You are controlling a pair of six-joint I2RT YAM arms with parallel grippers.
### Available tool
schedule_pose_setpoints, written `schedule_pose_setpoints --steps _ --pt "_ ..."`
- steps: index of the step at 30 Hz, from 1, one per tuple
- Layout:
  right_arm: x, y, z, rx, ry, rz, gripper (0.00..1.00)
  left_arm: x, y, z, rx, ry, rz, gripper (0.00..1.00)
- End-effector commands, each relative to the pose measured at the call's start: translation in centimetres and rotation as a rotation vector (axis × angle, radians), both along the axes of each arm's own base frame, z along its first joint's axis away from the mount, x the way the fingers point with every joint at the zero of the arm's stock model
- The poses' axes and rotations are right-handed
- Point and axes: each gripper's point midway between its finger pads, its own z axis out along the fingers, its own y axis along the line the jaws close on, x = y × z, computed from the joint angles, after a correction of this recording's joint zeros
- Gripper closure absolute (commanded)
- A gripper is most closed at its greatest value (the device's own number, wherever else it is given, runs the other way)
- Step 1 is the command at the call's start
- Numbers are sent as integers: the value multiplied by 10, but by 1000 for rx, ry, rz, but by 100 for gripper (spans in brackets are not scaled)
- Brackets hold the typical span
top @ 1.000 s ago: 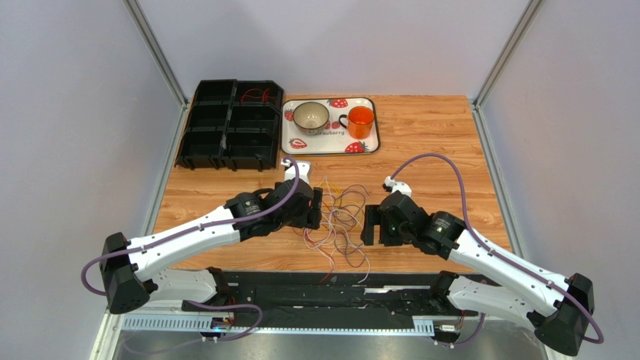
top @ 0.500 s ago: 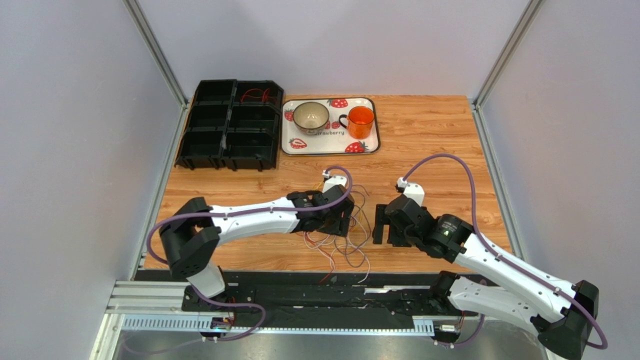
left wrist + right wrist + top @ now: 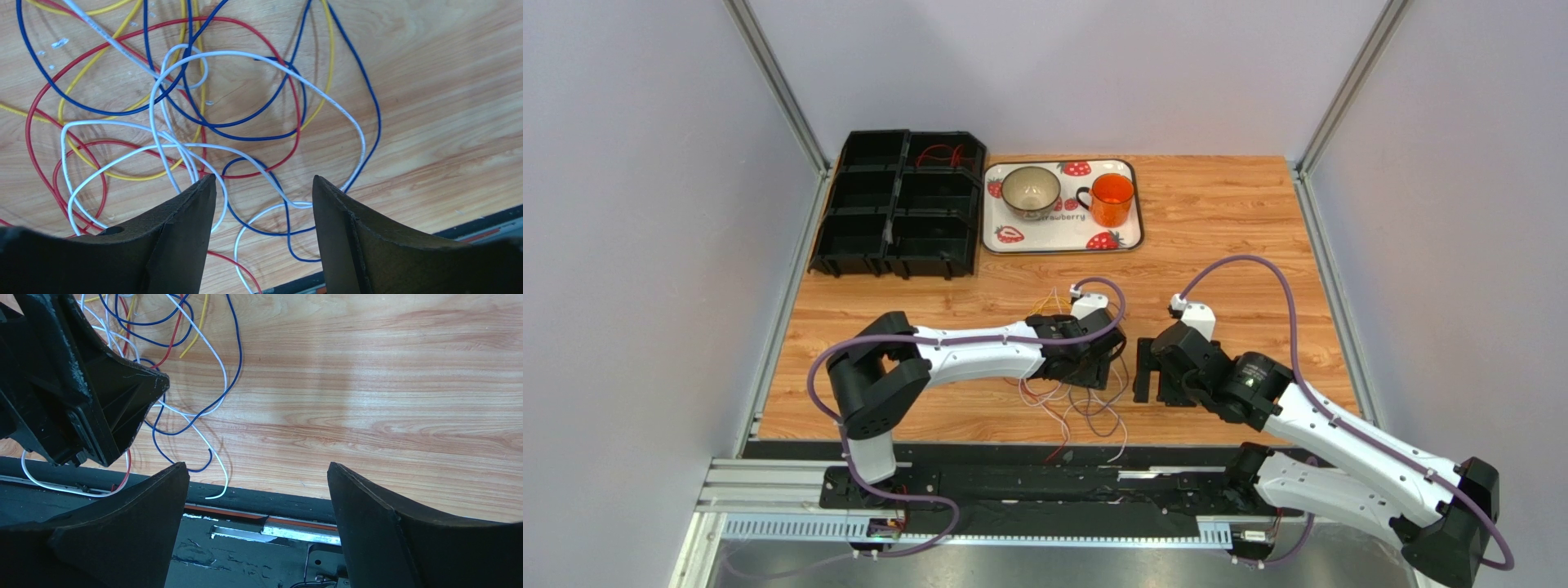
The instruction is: Untangle the cables
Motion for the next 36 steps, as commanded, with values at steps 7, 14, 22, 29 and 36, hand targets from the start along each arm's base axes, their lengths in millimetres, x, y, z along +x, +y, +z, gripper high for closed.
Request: schedule_pose_setpoints --steps 7,14,22,29,36 --pt "7 6 2 25 -36 11 12 -5 9 -3 25 13 95 39" --pt "6 7 1 31 -33 16 12 -12 14 -13 46 31 108 48" --pt "3 8 1 47 -30 21 12 -10 25 -16 87 14 126 51" --pt "2 8 1 52 -28 22 12 -14 26 -23 78 34 126 57" --pt "1 8 0 59 -23 21 12 -16 25 -21 61 38 127 73"
